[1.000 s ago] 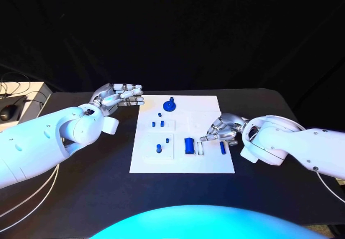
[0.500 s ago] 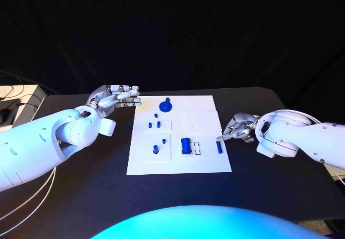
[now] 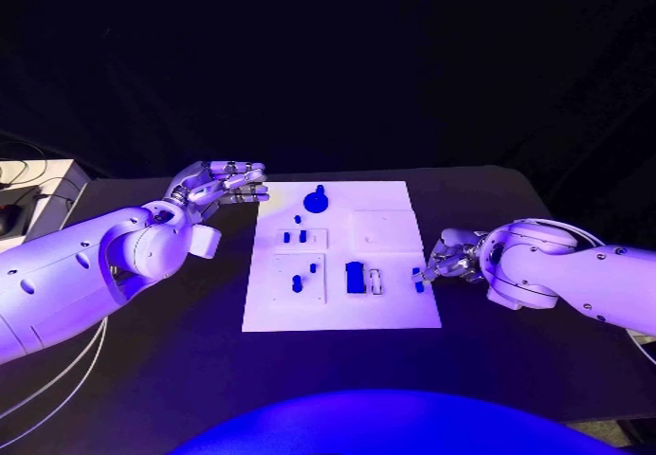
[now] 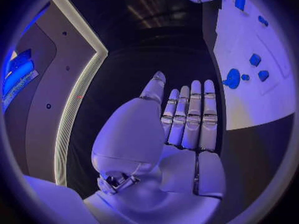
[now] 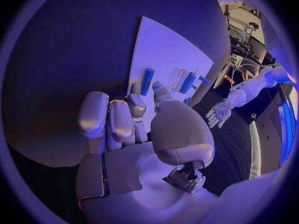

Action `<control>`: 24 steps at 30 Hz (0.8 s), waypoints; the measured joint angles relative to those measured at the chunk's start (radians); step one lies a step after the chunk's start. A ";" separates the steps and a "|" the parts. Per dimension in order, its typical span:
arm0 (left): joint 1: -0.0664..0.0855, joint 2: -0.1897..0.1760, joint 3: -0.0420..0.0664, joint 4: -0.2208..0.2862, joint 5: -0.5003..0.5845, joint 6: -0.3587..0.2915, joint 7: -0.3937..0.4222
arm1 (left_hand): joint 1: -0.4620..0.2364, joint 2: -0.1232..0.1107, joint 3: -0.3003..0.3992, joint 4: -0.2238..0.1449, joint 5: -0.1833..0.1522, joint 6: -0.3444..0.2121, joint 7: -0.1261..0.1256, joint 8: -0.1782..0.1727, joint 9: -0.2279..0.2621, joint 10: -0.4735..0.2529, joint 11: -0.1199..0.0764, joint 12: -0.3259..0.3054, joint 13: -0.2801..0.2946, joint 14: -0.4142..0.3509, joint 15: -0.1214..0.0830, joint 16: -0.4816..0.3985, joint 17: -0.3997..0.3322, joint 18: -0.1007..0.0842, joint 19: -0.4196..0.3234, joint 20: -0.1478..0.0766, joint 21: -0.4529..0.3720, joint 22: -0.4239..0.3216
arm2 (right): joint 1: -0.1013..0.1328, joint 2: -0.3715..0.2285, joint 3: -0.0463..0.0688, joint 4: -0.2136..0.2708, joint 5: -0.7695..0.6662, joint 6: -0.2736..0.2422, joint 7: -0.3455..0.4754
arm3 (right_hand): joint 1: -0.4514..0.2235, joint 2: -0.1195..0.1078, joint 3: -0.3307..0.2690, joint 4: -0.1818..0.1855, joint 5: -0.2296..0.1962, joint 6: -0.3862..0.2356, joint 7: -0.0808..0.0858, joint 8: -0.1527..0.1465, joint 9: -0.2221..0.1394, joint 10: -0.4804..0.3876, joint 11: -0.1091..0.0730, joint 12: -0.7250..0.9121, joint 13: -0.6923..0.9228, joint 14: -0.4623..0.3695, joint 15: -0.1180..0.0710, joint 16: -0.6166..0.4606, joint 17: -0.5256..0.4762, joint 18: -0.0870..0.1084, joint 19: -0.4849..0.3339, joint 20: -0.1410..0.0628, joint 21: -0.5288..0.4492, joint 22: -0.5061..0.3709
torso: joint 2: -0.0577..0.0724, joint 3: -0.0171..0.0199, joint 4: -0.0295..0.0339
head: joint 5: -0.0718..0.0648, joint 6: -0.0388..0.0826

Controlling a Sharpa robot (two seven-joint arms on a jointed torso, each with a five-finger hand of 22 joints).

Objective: Assemble the parts on the task board

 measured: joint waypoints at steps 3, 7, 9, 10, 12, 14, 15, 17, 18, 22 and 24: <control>0.000 0.000 0.000 0.000 0.000 0.000 0.000 | 0.000 0.000 -0.003 0.003 0.000 0.000 0.000 0.000 0.000 0.000 0.000 0.000 0.000 0.000 0.000 0.000 0.000 0.000 0.000 0.000 0.000 0.000 | -0.005 0.007 0.000 0.000 -0.010 0.000 -0.006 | -0.006 -0.001 -0.002 0.002 0.000 0.000 0.000 0.000 0.005 0.000 0.000 0.000 0.001 0.000 0.000 0.004 0.001 0.000 0.000 0.000 0.006 0.000 | 0.000 -0.0004 0.0002 | 0.000 0.000; 0.000 0.000 0.000 0.001 0.001 0.001 0.000 | 0.000 0.000 -0.003 0.003 0.000 0.000 0.000 0.000 0.000 0.000 0.000 0.000 0.000 0.000 0.000 0.000 0.000 0.000 0.000 0.000 0.000 0.000 | -0.015 0.014 0.000 0.000 -0.021 0.000 -0.011 | -0.015 0.000 -0.002 0.011 0.005 0.000 0.000 0.000 0.008 0.000 0.000 0.000 0.001 0.000 0.000 0.004 0.002 0.000 0.000 0.000 0.006 0.000 | 0.000 -0.0005 -0.0002 | 0.000 0.000; 0.000 0.000 0.000 0.001 0.001 0.002 0.000 | 0.000 0.000 -0.003 0.003 0.000 0.000 0.000 0.000 0.000 0.000 0.000 0.000 0.000 0.000 0.000 0.000 0.000 0.000 0.000 0.000 0.000 0.000 | -0.018 0.016 0.000 0.000 -0.023 0.000 -0.013 | -0.015 0.000 0.000 0.012 0.005 0.000 0.000 0.000 0.009 0.000 0.000 0.000 0.001 0.000 0.000 0.004 0.002 0.000 0.000 0.000 0.006 0.000 | 0.000 -0.0005 -0.0003 | 0.001 0.000; 0.000 0.000 0.000 0.001 0.001 0.002 0.000 | 0.000 0.000 -0.003 0.003 0.000 0.000 0.000 0.000 0.000 0.000 0.000 0.000 0.000 0.000 0.000 0.000 0.000 0.000 0.000 0.000 0.000 0.000 | -0.019 0.018 0.000 0.000 -0.024 0.000 -0.014 | -0.015 0.000 0.001 0.013 0.007 0.000 0.000 0.000 0.010 0.000 0.000 0.000 0.002 0.000 0.000 0.004 0.002 0.000 0.000 0.000 0.006 0.000 | 0.000 -0.0004 -0.0006 | 0.001 0.000; 0.000 0.000 0.000 0.002 0.001 0.003 0.000 | 0.000 0.000 -0.003 0.003 0.000 0.000 0.000 0.000 0.000 0.000 0.000 0.000 0.000 0.000 0.000 0.000 0.000 0.000 0.000 0.000 0.000 0.000 | -0.021 0.020 0.000 -0.001 -0.027 0.000 -0.016 | -0.015 0.000 0.001 0.013 0.017 0.000 0.000 0.000 0.011 0.000 0.000 0.000 0.003 0.000 0.000 0.004 0.002 0.000 0.000 0.000 0.006 0.000 | 0.000 -0.0005 -0.0009 | 0.001 0.000; 0.000 0.000 0.000 0.002 0.002 0.003 0.000 | 0.000 0.000 -0.003 0.003 0.000 0.000 0.000 0.000 0.000 0.000 0.000 0.000 0.000 0.000 0.000 0.000 0.000 0.000 0.000 0.000 0.000 0.000 | -0.022 0.022 0.000 -0.002 -0.029 0.000 -0.017 | -0.015 0.001 0.003 0.011 0.021 0.000 0.000 0.000 0.014 0.000 0.000 0.000 0.004 0.000 0.000 0.004 0.002 0.000 0.000 0.000 0.006 0.000 | -0.001 -0.0005 -0.0009 | 0.000 0.000; 0.000 0.000 0.000 0.002 0.002 0.004 0.000 | 0.000 0.000 -0.003 0.003 0.000 0.000 0.000 0.000 0.000 0.000 0.000 0.000 0.000 0.000 0.000 0.000 0.000 0.000 0.000 0.000 0.000 0.000 | -0.023 0.024 0.000 -0.003 -0.030 0.000 -0.017 | -0.008 0.008 0.004 -0.004 0.021 0.000 0.000 0.000 0.017 0.000 0.000 0.000 0.004 0.000 0.000 0.004 0.002 0.000 0.000 0.000 0.006 0.000 | -0.001 -0.0006 -0.0009 | 0.000 0.000; 0.000 -0.001 0.000 0.002 0.002 0.004 -0.001 | 0.000 0.000 -0.003 0.003 0.000 0.000 0.000 0.000 0.000 0.000 0.000 0.000 0.000 0.000 0.000 0.000 0.001 0.000 0.000 0.000 0.000 -0.001 | -0.023 0.027 0.000 -0.006 -0.033 0.001 -0.018 | -0.004 0.012 0.004 -0.024 0.021 0.000 0.000 0.000 0.021 0.000 0.000 0.000 0.004 0.000 0.000 0.004 0.002 0.000 0.000 0.000 0.006 0.000 | -0.001 -0.0006 -0.0009 | -0.001 0.000; 0.000 -0.001 0.000 0.002 0.002 0.004 -0.001 | 0.000 0.000 -0.003 0.003 0.000 0.000 0.000 0.000 0.000 0.000 0.000 0.000 0.000 0.000 0.000 0.000 0.001 0.000 0.000 0.000 0.000 -0.001 | -0.024 0.028 0.000 -0.007 -0.034 0.001 -0.018 | 0.004 0.019 0.005 -0.036 0.021 0.000 0.000 -0.001 0.023 0.000 0.000 0.000 0.004 0.000 0.000 0.004 0.002 0.000 0.000 0.000 0.006 0.000 | -0.001 -0.0006 -0.0009 | -0.001 0.000; 0.000 -0.001 0.000 0.002 0.002 0.004 -0.001 | 0.000 0.000 -0.003 0.003 0.000 0.000 0.000 0.000 0.000 0.000 0.000 0.000 0.000 0.000 0.000 0.000 0.001 0.000 0.000 0.000 0.000 -0.001 | -0.026 0.035 0.001 -0.012 -0.039 0.002 -0.019 | 0.016 0.031 0.016 -0.063 0.040 -0.001 -0.004 -0.006 0.026 0.002 0.002 0.000 0.004 0.000 0.000 0.004 0.002 0.000 0.000 0.000 0.006 0.000 | -0.001 -0.0005 -0.0009 | -0.001 0.000; 0.000 -0.001 0.000 0.002 0.002 0.004 -0.001 | 0.000 0.000 -0.003 0.003 0.000 0.000 0.000 0.000 0.000 0.000 0.000 0.000 0.000 0.000 0.000 0.000 0.001 0.000 0.000 0.000 0.000 -0.001 | -0.027 0.039 0.002 -0.016 -0.042 0.002 -0.019 | 0.018 0.033 0.020 -0.067 0.054 0.000 -0.005 -0.006 0.027 0.002 0.002 0.000 0.004 0.000 0.000 0.004 0.003 0.000 0.000 0.000 0.006 0.000 | -0.001 -0.0005 -0.0008 | -0.001 0.000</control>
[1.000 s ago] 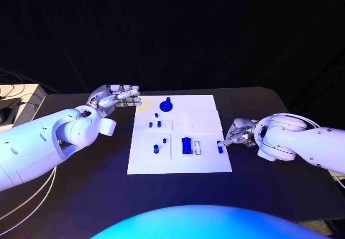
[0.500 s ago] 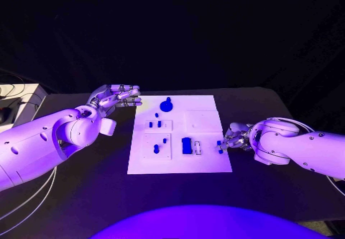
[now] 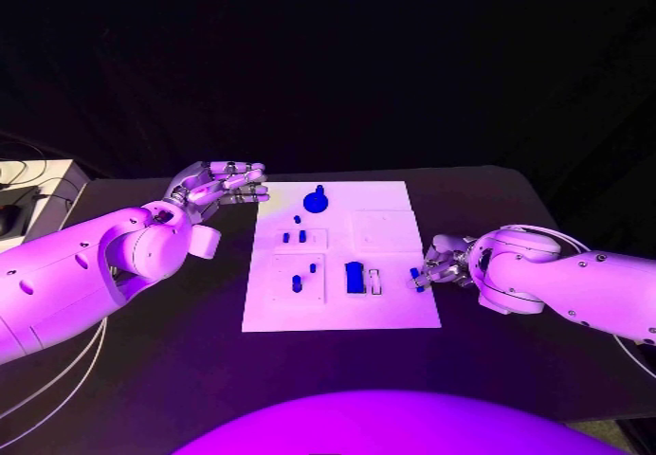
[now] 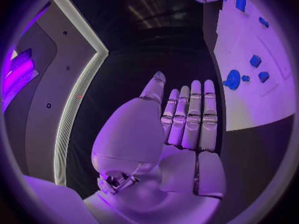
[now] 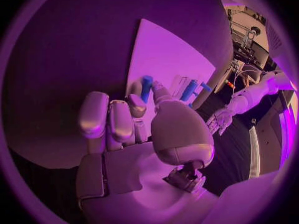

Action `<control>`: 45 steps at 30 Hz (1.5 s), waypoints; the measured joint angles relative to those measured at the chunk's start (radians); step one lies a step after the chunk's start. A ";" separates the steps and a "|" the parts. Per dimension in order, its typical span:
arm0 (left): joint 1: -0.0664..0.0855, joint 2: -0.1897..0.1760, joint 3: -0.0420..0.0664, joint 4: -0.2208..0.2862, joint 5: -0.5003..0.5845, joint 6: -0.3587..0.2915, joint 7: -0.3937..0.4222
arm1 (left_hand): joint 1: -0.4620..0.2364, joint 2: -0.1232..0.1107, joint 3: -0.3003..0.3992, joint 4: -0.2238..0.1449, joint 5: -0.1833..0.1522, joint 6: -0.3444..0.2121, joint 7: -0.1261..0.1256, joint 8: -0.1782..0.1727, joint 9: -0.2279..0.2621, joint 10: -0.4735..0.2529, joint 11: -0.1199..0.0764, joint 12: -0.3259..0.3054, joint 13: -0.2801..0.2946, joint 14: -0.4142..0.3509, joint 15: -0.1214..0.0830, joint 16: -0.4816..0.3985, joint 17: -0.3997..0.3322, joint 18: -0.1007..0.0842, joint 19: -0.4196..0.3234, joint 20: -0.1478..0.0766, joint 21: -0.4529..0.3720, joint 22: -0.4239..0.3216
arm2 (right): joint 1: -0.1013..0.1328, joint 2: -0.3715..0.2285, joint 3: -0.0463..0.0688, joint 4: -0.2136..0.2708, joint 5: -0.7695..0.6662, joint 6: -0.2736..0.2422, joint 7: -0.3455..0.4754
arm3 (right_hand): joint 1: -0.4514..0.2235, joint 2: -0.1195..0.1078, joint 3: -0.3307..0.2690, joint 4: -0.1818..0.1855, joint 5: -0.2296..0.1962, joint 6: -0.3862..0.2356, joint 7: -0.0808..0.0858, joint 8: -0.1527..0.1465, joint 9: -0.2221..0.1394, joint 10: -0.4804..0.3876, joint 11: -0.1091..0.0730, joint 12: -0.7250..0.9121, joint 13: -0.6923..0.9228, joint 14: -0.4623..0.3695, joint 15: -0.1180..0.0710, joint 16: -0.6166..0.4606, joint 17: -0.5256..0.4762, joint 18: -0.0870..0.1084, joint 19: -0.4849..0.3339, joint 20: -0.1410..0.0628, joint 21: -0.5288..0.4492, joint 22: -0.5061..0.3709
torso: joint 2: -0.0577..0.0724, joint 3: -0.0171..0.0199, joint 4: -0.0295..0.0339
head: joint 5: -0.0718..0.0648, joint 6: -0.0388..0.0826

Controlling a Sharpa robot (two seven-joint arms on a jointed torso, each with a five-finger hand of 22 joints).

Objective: Assemble the parts on the task board

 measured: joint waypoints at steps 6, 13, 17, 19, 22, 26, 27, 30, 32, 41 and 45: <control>0.000 -0.001 0.000 0.001 0.000 0.000 -0.001 | 0.000 0.000 0.003 0.003 0.000 0.000 0.000 0.000 0.000 0.000 0.000 0.000 0.000 0.000 0.000 0.000 0.000 0.000 0.000 0.000 0.000 0.000 | -0.001 0.011 0.002 -0.011 -0.004 0.000 0.003 | 0.014 0.014 0.019 -0.028 0.081 -0.003 0.000 -0.001 0.001 0.000 0.000 0.000 0.000 0.000 0.000 0.000 0.002 0.000 0.000 0.000 0.000 0.000 | 0.000 0.0006 0.0013 | 0.003 0.000; 0.000 -0.002 0.000 0.006 0.000 0.000 0.000 | -0.007 0.007 0.001 0.010 0.000 -0.004 0.004 0.000 0.000 0.000 0.000 0.000 0.000 0.000 0.000 0.000 0.000 0.000 0.000 0.000 0.000 0.000 | 0.000 0.017 0.004 -0.015 -0.005 0.003 0.017 | 0.031 -0.001 0.144 0.033 0.070 -0.012 0.008 -0.015 0.003 -0.008 -0.003 -0.005 -0.003 0.000 0.000 0.000 0.008 -0.001 0.000 0.000 0.006 0.000 | 0.000 0.0004 0.0012 | 0.006 0.000; 0.000 -0.002 0.000 0.007 0.000 0.000 0.000 | -0.007 0.007 0.001 0.010 0.000 -0.009 0.009 0.000 0.000 0.000 0.000 0.000 0.000 0.000 0.000 0.000 0.000 0.000 0.000 0.000 0.000 0.000 | -0.001 0.017 0.003 -0.017 -0.005 0.005 0.026 | 0.006 -0.025 0.222 0.035 0.082 -0.021 0.015 -0.019 0.037 -0.012 -0.001 -0.008 -0.006 0.000 0.000 0.000 0.008 -0.001 0.000 0.000 0.006 0.000 | 0.000 0.0003 -0.0001 | 0.008 0.000; 0.000 -0.002 0.000 0.008 0.000 0.000 0.000 | -0.007 0.007 0.001 0.010 0.000 -0.009 0.009 0.000 0.000 0.000 0.000 0.000 0.000 0.000 0.000 0.000 0.000 0.000 0.000 0.000 0.000 0.000 | -0.001 0.017 0.003 -0.017 -0.004 0.005 0.029 | -0.002 -0.027 0.243 0.038 0.085 -0.023 0.018 -0.019 0.037 -0.012 -0.001 -0.009 -0.007 0.000 0.000 0.000 0.008 -0.001 0.000 0.000 0.006 0.000 | 0.000 0.0003 -0.0005 | 0.008 0.000; 0.000 -0.003 0.000 0.008 0.000 0.000 0.000 | -0.007 0.007 0.002 0.010 0.000 -0.009 0.009 0.000 0.000 0.000 0.000 0.000 0.000 0.000 0.000 0.000 0.000 0.000 0.000 0.000 0.000 0.000 | -0.001 0.017 0.003 -0.017 0.005 0.005 0.036 | -0.015 -0.025 0.275 0.044 0.093 -0.030 0.024 -0.009 0.037 -0.017 0.004 -0.009 -0.009 0.000 0.000 0.000 0.008 -0.004 0.000 0.000 0.006 0.000 | -0.001 0.0003 -0.0005 | 0.009 0.000; -0.001 -0.004 0.000 0.008 0.000 0.000 0.000 | -0.007 0.007 0.002 0.010 0.000 -0.009 0.009 0.000 0.000 0.000 0.000 0.000 0.000 0.000 0.000 0.000 0.000 0.000 0.000 0.000 0.000 0.000 | -0.002 0.015 0.002 -0.013 0.028 -0.004 0.044 | -0.025 -0.019 0.290 0.050 0.117 -0.044 0.020 0.003 0.037 -0.020 0.005 -0.013 -0.012 0.000 0.000 0.000 0.008 -0.007 0.000 0.000 0.006 0.001 | 0.000 0.0003 -0.0004 | 0.011 0.000; -0.001 -0.004 0.000 0.008 0.000 0.000 0.000 | -0.007 0.007 0.002 0.010 0.000 -0.012 0.012 0.000 0.000 -0.002 0.002 0.000 0.000 0.000 0.000 0.000 0.000 0.000 0.000 0.000 0.000 0.000 | -0.002 0.014 0.002 -0.009 0.036 -0.009 0.047 | -0.032 -0.013 0.296 0.053 0.117 -0.050 0.018 0.004 0.037 -0.020 0.005 -0.013 -0.013 0.000 0.000 0.000 0.008 -0.007 0.000 0.000 0.006 0.001 | 0.000 0.0003 -0.0003 | 0.011 0.000; -0.001 -0.005 0.000 0.007 0.000 0.000 -0.001 | -0.007 0.007 0.002 0.010 0.000 -0.013 0.013 0.000 0.000 -0.004 0.004 0.000 0.000 0.000 0.000 0.000 0.000 0.000 0.000 0.000 0.000 0.000 | -0.002 0.013 0.000 0.003 0.059 -0.023 0.052 | -0.044 -0.001 0.315 0.056 0.110 -0.062 0.013 0.010 0.036 -0.021 0.005 -0.013 -0.013 0.000 0.000 0.000 0.008 -0.007 0.000 0.000 0.006 0.001 | 0.000 0.0003 -0.0001 | 0.012 0.000; -0.001 -0.005 0.000 0.007 0.000 0.000 -0.001 | -0.007 0.007 0.002 0.010 0.000 -0.013 0.013 0.000 0.000 -0.004 0.004 0.000 0.000 0.000 0.000 0.000 0.000 0.000 0.000 0.000 0.000 0.000 | -0.002 0.011 -0.002 0.011 0.077 -0.035 0.055 | -0.046 0.001 0.323 0.053 0.110 -0.063 0.014 0.008 0.034 -0.022 0.007 -0.013 -0.015 0.000 0.000 0.000 0.008 -0.007 0.000 0.000 0.006 0.001 | 0.000 0.0002 -0.0001 | 0.013 0.000; -0.001 -0.007 0.000 0.008 0.000 0.000 -0.003 | -0.007 0.007 0.002 0.010 0.000 -0.013 0.013 0.000 0.000 -0.004 0.004 0.000 0.000 0.000 0.000 0.000 0.000 0.000 0.000 0.000 0.000 0.000 | 0.024 0.002 -0.002 0.064 0.157 -0.086 0.061 | -0.046 0.001 0.323 0.053 0.110 -0.062 0.021 0.014 0.046 -0.022 0.007 -0.013 -0.015 0.000 0.000 0.000 0.007 -0.007 0.000 0.000 0.006 0.000 | 0.000 0.0000 -0.0001 | 0.016 0.000; -0.001 -0.007 0.000 0.008 0.000 0.000 -0.004 | -0.007 0.007 0.002 0.010 0.000 -0.013 0.013 0.000 0.000 -0.004 0.004 0.000 0.000 0.000 0.000 0.000 0.000 0.000 0.000 0.000 0.000 0.000 | 0.034 0.003 -0.001 0.086 0.183 -0.104 0.063 | -0.048 0.000 0.324 0.052 0.108 -0.063 0.021 0.014 0.046 -0.022 0.007 -0.013 -0.015 0.000 0.000 0.000 0.007 -0.007 0.000 0.000 0.006 0.000 | 0.000 0.0000 -0.0002 | 0.017 0.000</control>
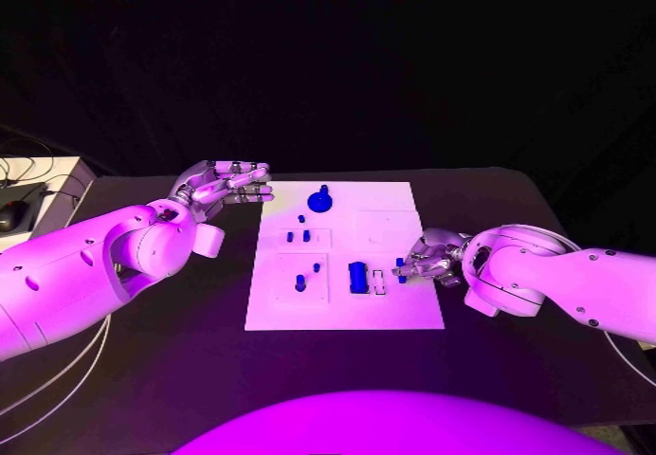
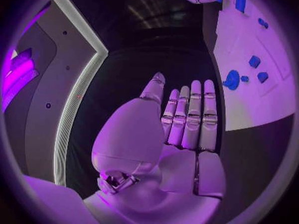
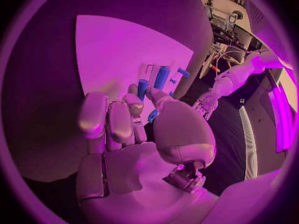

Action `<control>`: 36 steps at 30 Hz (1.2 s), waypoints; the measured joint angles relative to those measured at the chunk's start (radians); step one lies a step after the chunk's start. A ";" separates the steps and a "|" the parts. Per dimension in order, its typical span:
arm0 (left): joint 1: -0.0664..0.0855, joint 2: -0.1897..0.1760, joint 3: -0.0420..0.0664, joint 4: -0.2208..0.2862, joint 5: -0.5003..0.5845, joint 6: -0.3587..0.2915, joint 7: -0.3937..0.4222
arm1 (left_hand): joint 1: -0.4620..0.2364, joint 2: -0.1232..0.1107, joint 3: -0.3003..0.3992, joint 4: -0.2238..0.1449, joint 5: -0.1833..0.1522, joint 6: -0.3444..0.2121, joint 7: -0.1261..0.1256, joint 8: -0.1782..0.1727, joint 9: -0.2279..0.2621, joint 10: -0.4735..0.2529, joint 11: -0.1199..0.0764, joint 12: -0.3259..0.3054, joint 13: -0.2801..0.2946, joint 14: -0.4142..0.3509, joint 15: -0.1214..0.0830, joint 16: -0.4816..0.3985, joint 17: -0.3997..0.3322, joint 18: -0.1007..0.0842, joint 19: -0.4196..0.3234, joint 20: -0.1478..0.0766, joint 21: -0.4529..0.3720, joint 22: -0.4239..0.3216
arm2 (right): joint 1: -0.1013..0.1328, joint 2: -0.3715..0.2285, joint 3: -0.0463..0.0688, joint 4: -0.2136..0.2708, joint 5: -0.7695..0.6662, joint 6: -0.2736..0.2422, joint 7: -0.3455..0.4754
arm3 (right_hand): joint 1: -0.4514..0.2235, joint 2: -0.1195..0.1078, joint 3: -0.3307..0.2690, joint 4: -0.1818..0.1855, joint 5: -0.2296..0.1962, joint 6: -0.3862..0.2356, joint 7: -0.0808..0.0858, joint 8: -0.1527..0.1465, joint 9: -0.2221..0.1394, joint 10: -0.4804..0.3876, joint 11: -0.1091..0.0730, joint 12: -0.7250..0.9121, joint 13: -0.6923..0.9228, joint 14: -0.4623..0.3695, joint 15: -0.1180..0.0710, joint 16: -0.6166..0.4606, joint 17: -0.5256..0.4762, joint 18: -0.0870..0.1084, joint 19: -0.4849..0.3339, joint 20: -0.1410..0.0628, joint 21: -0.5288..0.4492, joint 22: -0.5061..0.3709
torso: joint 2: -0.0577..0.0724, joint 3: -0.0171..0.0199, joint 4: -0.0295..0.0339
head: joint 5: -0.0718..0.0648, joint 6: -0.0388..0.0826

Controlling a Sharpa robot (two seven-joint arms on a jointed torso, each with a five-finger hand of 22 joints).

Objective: Assemble the parts on the task board

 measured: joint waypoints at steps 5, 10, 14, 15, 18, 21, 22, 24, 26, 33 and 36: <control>0.000 0.000 0.000 0.001 0.000 0.000 -0.001 | 0.000 0.000 0.000 0.000 0.000 0.000 0.000 0.000 0.000 0.000 0.000 0.000 0.000 0.000 0.000 0.000 0.000 0.000 0.000 0.000 0.000 0.000 | 0.004 0.012 0.000 0.011 0.026 -0.012 0.000 | 0.000 0.000 -0.003 -0.003 0.000 0.000 0.000 0.000 0.000 0.000 0.000 0.000 0.000 0.000 0.000 0.000 0.000 0.000 0.000 0.000 0.006 0.000 | 0.000 -0.0005 -0.0002 | 0.001 0.000; 0.000 -0.001 0.000 0.002 0.000 0.001 -0.003 | 0.000 0.000 0.000 0.000 0.000 0.000 0.000 0.000 0.000 0.000 0.000 0.000 0.000 0.000 0.000 0.000 0.000 0.000 0.000 0.000 0.000 0.000 | 0.006 0.031 -0.001 0.002 0.043 -0.015 -0.003 | 0.000 0.000 -0.003 -0.003 -0.002 0.002 -0.002 0.000 0.001 0.000 0.000 0.000 0.000 0.000 0.000 0.000 0.000 0.000 0.000 0.000 0.006 0.000 | 0.000 -0.0006 -0.0005 | 0.002 0.000; 0.000 -0.002 0.000 0.003 0.000 0.001 -0.004 | 0.000 0.000 0.000 0.000 0.000 0.000 0.000 0.000 0.000 0.000 0.000 0.000 0.000 0.000 0.000 0.000 0.000 0.000 0.000 0.000 0.000 0.000 | 0.002 0.048 -0.004 -0.014 0.052 -0.015 -0.007 | 0.000 0.000 -0.003 -0.003 -0.001 0.002 -0.002 0.000 0.001 0.000 0.000 0.000 0.000 0.000 0.000 0.000 -0.001 0.000 0.000 0.000 0.006 0.000 | 0.000 -0.0007 -0.0004 | 0.002 0.000; 0.000 -0.002 0.000 0.004 0.000 0.002 -0.005 | 0.000 0.000 0.000 0.000 0.000 0.000 0.000 0.000 0.000 0.000 0.000 0.000 0.000 0.000 0.000 0.000 0.000 0.000 0.000 0.000 0.000 0.000 | 0.000 0.053 -0.005 -0.018 0.054 -0.015 -0.008 | 0.000 0.000 -0.003 -0.003 0.001 0.002 -0.002 0.000 0.001 0.000 0.000 0.000 0.000 0.000 0.000 0.000 -0.001 0.000 0.000 0.000 0.006 0.000 | 0.000 -0.0007 -0.0004 | 0.002 0.000; 0.000 -0.003 0.000 0.004 0.000 0.002 -0.006 | 0.000 0.000 0.000 0.000 0.000 -0.002 0.002 0.000 0.000 0.000 0.000 0.000 0.000 0.000 0.000 0.000 0.000 0.000 0.000 0.000 0.000 0.000 | -0.008 0.065 -0.008 -0.028 0.056 -0.015 -0.015 | 0.000 0.000 -0.003 -0.003 0.001 0.002 -0.002 -0.001 0.001 0.001 0.001 0.000 0.000 0.000 0.000 0.000 -0.001 0.000 0.000 0.000 0.006 0.000 | 0.000 -0.0006 -0.0001 | 0.003 0.000; 0.000 -0.003 0.000 0.004 0.000 0.002 -0.007 | 0.000 0.000 0.000 0.000 0.000 -0.004 0.004 0.000 0.000 0.000 0.000 0.000 0.000 0.000 0.000 0.000 0.000 0.000 0.000 0.000 0.000 -0.001 | -0.013 0.075 -0.008 -0.037 0.055 -0.015 -0.021 | 0.000 0.000 -0.003 -0.003 0.001 0.002 -0.002 -0.001 0.001 0.001 0.001 0.000 0.000 0.000 0.000 0.000 -0.001 0.000 0.000 0.000 0.006 0.000 | 0.000 0.0000 0.0001 | 0.003 0.000; 0.000 -0.003 0.000 0.005 0.000 0.002 -0.007 | 0.000 0.000 0.000 0.000 0.000 -0.004 0.004 0.000 0.000 0.000 0.000 0.000 0.000 0.000 0.000 0.000 0.000 0.000 0.000 0.000 0.000 -0.001 | -0.014 0.078 -0.008 -0.040 0.054 -0.015 -0.024 | 0.001 0.000 -0.003 -0.003 0.001 0.002 -0.002 -0.001 0.001 0.001 0.001 0.000 0.000 0.000 0.000 0.000 -0.001 0.000 0.000 0.000 0.006 0.000 | 0.000 0.0000 0.0005 | 0.004 0.000; 0.000 -0.004 0.000 0.005 0.000 0.003 -0.007 | 0.000 0.000 0.000 0.000 0.000 -0.004 0.004 0.000 0.000 0.000 0.000 0.000 0.000 0.000 0.000 0.000 0.000 0.000 0.000 0.000 0.000 -0.001 | -0.017 0.083 -0.008 -0.045 0.053 -0.015 -0.028 | 0.001 0.000 -0.007 -0.007 0.001 0.002 -0.002 -0.001 0.001 0.001 0.001 0.000 -0.002 0.000 0.000 0.000 -0.003 0.000 0.000 0.000 0.006 0.000 | 0.000 0.0000 0.0007 | 0.004 0.000; 0.000 -0.004 0.000 0.005 0.000 0.003 -0.008 | 0.000 0.000 0.000 0.000 0.000 -0.004 0.004 0.000 0.000 0.000 0.000 0.000 0.000 0.000 0.000 0.000 0.000 0.000 0.000 0.000 0.000 -0.001 | -0.019 0.087 -0.009 -0.049 0.050 -0.015 -0.033 | 0.001 0.001 -0.007 -0.007 0.001 0.002 -0.002 -0.002 0.001 0.001 0.001 0.000 -0.002 0.000 0.000 0.000 -0.003 0.000 0.000 0.000 0.006 0.000 | 0.000 0.0000 0.0007 | 0.005 0.000; 0.000 -0.005 0.000 0.006 0.000 0.003 -0.009 | 0.000 0.000 0.000 0.000 0.000 -0.004 0.004 0.000 0.000 0.000 0.000 0.000 0.000 0.000 0.000 0.000 0.000 0.000 0.000 0.000 0.000 -0.001 | -0.028 0.097 -0.010 -0.052 0.039 -0.015 -0.044 | 0.002 0.002 -0.008 -0.008 0.001 0.002 -0.002 -0.005 0.000 0.002 0.002 0.000 -0.002 0.000 0.000 -0.004 -0.003 0.000 0.000 0.000 0.006 -0.001 | 0.000 0.0007 0.0001 | 0.007 0.000; 0.000 -0.005 0.000 0.006 0.000 0.004 -0.009 | 0.000 0.000 0.000 0.000 0.000 -0.004 0.004 0.000 0.000 0.000 0.000 0.000 0.000 0.000 0.000 0.000 0.000 0.000 0.000 0.000 0.000 -0.001 | -0.028 0.101 -0.010 -0.053 0.032 -0.015 -0.046 | 0.002 0.002 -0.008 -0.008 0.001 0.002 -0.002 -0.004 0.000 0.002 0.002 0.000 -0.002 0.000 0.000 -0.004 -0.003 0.000 0.000 0.000 0.006 -0.001 | 0.000 0.0006 0.0001 | 0.007 0.000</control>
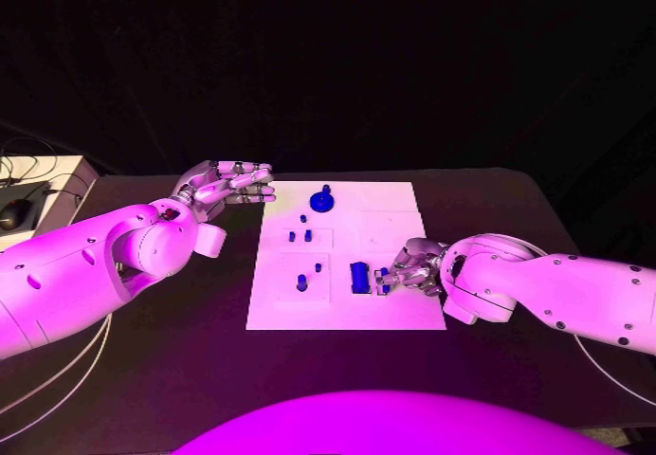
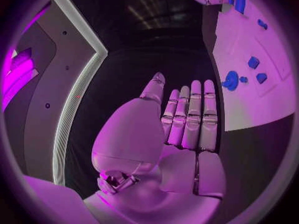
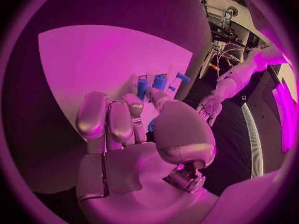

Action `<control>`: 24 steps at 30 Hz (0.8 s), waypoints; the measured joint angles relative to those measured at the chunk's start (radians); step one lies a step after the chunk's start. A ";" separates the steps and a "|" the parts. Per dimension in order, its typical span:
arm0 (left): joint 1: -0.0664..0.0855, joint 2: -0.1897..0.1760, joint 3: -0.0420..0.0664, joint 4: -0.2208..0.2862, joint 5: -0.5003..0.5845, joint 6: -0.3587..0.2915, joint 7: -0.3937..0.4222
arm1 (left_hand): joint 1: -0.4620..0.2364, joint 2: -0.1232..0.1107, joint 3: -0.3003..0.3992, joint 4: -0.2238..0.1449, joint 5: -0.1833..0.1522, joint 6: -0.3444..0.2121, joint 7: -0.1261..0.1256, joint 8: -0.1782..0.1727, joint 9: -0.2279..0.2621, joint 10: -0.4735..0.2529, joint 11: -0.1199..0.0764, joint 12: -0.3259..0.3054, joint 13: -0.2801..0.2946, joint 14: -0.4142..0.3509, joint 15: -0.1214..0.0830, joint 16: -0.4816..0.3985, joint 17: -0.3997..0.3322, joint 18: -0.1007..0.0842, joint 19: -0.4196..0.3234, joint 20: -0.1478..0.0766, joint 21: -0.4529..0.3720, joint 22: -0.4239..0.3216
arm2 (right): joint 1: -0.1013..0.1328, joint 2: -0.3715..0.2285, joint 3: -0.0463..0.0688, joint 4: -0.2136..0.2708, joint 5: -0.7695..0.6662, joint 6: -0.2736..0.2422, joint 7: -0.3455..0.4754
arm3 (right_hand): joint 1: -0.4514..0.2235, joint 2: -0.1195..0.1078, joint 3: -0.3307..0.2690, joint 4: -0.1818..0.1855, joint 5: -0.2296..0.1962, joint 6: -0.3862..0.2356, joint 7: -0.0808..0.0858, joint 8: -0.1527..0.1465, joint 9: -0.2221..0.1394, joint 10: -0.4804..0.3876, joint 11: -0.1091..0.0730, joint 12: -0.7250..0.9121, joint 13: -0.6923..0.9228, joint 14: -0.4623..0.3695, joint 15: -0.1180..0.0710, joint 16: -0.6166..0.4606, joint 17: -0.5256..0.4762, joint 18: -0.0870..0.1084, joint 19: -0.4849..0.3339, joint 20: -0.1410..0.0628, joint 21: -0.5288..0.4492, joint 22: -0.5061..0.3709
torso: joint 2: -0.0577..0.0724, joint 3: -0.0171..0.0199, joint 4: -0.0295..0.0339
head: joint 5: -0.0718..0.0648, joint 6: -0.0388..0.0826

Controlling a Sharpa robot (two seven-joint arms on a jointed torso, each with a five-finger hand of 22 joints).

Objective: Assemble the parts on the task board

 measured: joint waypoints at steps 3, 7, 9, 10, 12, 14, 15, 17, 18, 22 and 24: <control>0.000 0.000 0.000 0.000 0.000 0.000 0.000 | 0.000 0.000 0.000 0.000 0.000 0.000 0.000 0.000 0.000 -0.007 0.000 0.000 0.000 0.000 0.000 0.000 0.000 0.000 0.000 0.000 0.000 0.000 | -0.001 0.001 0.000 0.000 -0.006 0.000 -0.001 | 0.000 0.000 0.000 0.000 -0.001 0.000 0.000 0.003 0.000 0.000 0.000 0.000 0.000 0.000 0.000 0.000 -0.001 0.000 0.000 0.000 0.000 0.000 | 0.000 0.0000 0.0000 | 0.000 0.000; 0.000 -0.001 0.000 0.000 0.000 0.000 -0.001 | 0.000 0.000 0.000 0.000 0.000 0.000 0.000 0.000 0.000 -0.007 0.000 0.000 0.000 0.000 0.000 0.000 0.000 0.000 0.000 0.000 0.000 0.000 | -0.003 0.002 0.000 0.003 -0.011 0.000 -0.002 | 0.000 0.000 -0.001 -0.001 -0.001 0.000 0.000 0.003 0.000 0.000 0.000 0.000 0.000 0.000 0.000 0.000 -0.002 0.000 0.000 0.000 0.000 0.001 | 0.000 0.0000 -0.0001 | 0.002 0.000; 0.000 -0.001 0.000 0.000 0.000 0.001 -0.001 | 0.000 0.000 0.000 0.000 0.000 0.000 0.000 0.000 0.000 -0.007 0.000 0.000 0.000 0.000 0.000 0.000 0.000 0.000 0.000 0.000 0.000 0.000 | -0.005 0.002 0.000 0.006 -0.013 0.001 -0.002 | 0.000 0.000 -0.004 -0.004 -0.001 0.000 0.000 0.003 0.000 0.000 0.000 0.000 0.000 0.000 0.000 0.000 -0.002 0.000 0.000 0.000 0.000 0.001 | 0.000 0.0000 -0.0005 | 0.004 0.000; 0.000 -0.001 0.000 0.000 0.000 0.001 -0.001 | 0.000 0.000 0.000 0.000 0.000 0.000 0.000 0.000 0.000 -0.007 0.000 0.000 0.000 0.000 0.000 0.000 0.000 0.000 0.000 0.000 0.000 0.000 | -0.006 0.002 0.000 0.007 -0.015 0.001 -0.002 | 0.000 0.000 -0.004 -0.004 -0.001 0.000 0.000 0.003 0.000 0.000 0.000 0.000 0.000 0.000 0.000 0.000 -0.002 0.000 0.000 0.000 0.000 0.001 | 0.000 0.0000 -0.0006 | 0.004 0.000; 0.000 -0.001 0.000 0.000 0.000 0.001 -0.001 | 0.000 0.000 0.000 0.000 0.000 0.000 0.000 0.000 0.000 -0.007 0.000 0.000 0.000 0.000 0.000 0.000 0.000 0.000 0.000 0.000 0.000 0.000 | -0.006 0.002 0.000 0.007 -0.016 0.001 -0.002 | 0.000 0.000 -0.004 -0.004 -0.001 0.000 0.000 0.003 0.000 0.001 0.001 0.000 0.000 0.000 0.000 0.000 -0.002 0.000 0.000 0.000 0.000 0.001 | 0.000 0.0000 -0.0006 | 0.004 0.000; 0.000 -0.001 0.000 0.000 0.000 0.001 -0.002 | 0.000 0.000 0.000 0.000 0.000 0.000 0.000 0.000 0.000 -0.007 0.000 0.000 0.000 0.000 0.000 0.000 0.000 0.000 0.000 0.000 0.000 0.000 | -0.006 0.002 0.000 0.007 -0.018 0.001 -0.002 | 0.000 0.000 -0.004 -0.004 -0.002 0.000 0.000 0.003 0.000 0.001 0.001 0.000 0.000 0.000 0.000 0.000 -0.002 0.000 0.000 0.000 0.000 0.001 | 0.000 0.0001 -0.0006 | 0.005 0.000; 0.000 -0.001 0.000 0.000 0.000 0.001 -0.002 | 0.000 0.000 0.000 0.000 0.000 0.000 0.000 0.000 0.000 -0.007 0.000 0.000 0.000 0.000 0.000 0.000 0.000 0.000 0.000 0.000 0.000 0.000 | -0.006 0.002 0.000 0.007 -0.019 0.001 -0.002 | 0.000 0.000 -0.004 -0.004 -0.002 0.000 0.000 0.003 0.000 0.001 0.001 0.000 0.000 0.000 0.000 0.000 -0.002 0.000 0.000 0.000 0.000 0.001 | 0.000 0.0002 -0.0006 | 0.005 0.000; 0.000 -0.001 0.000 0.000 0.000 0.001 -0.002 | 0.000 0.000 0.000 0.000 0.000 0.000 0.000 0.000 0.000 -0.007 0.000 0.000 0.000 0.000 0.000 0.000 0.000 0.000 0.000 0.000 0.000 0.000 | -0.006 0.002 0.000 0.007 -0.021 0.002 -0.002 | 0.000 0.000 -0.004 -0.004 -0.003 -0.001 0.001 0.003 0.000 0.001 0.001 0.000 0.000 0.000 0.000 0.000 -0.002 0.000 0.000 0.000 0.000 0.001 | 0.000 0.0003 -0.0006 | 0.005 0.000; 0.000 -0.001 0.000 0.000 0.000 0.001 -0.003 | 0.000 0.000 0.000 0.000 0.000 0.000 0.000 0.000 0.000 -0.007 0.000 0.000 0.000 0.000 0.000 0.000 0.000 0.000 0.000 0.000 0.000 0.000 | -0.006 0.003 0.000 0.007 -0.022 0.002 -0.002 | 0.000 0.000 -0.004 -0.004 -0.003 -0.001 0.001 0.003 0.000 0.001 0.001 0.000 0.000 0.000 0.000 0.000 -0.002 0.000 0.000 0.000 0.000 0.001 | 0.000 0.0004 -0.0005 | 0.005 0.000; 0.000 -0.001 0.000 0.000 0.000 0.001 -0.004 | 0.000 0.000 0.000 0.000 0.000 0.000 0.000 0.000 0.000 -0.007 0.000 0.000 0.000 0.000 0.000 0.000 0.000 0.000 0.000 0.000 0.000 0.000 | -0.006 0.004 0.000 0.006 -0.025 0.003 -0.002 | 0.000 0.000 -0.004 -0.004 -0.004 -0.001 0.001 0.003 0.001 0.001 0.001 0.000 0.000 0.000 0.000 0.000 -0.002 0.000 0.000 0.000 0.000 0.001 | 0.000 0.0004 -0.0006 | 0.005 0.000; 0.000 -0.001 0.000 0.000 0.000 0.001 -0.004 | 0.000 0.000 0.000 0.000 0.000 0.000 0.000 0.000 0.000 -0.007 0.000 0.000 0.000 0.000 0.000 0.000 0.001 0.000 0.000 0.000 0.000 0.000 | -0.006 0.005 0.001 0.004 -0.026 0.004 -0.002 | 0.000 0.000 -0.004 -0.004 -0.005 -0.001 0.001 0.003 0.001 0.001 0.001 0.000 0.000 0.000 0.000 0.000 -0.002 0.000 0.000 0.000 0.000 0.001 | 0.000 0.0003 -0.0006 | 0.006 0.000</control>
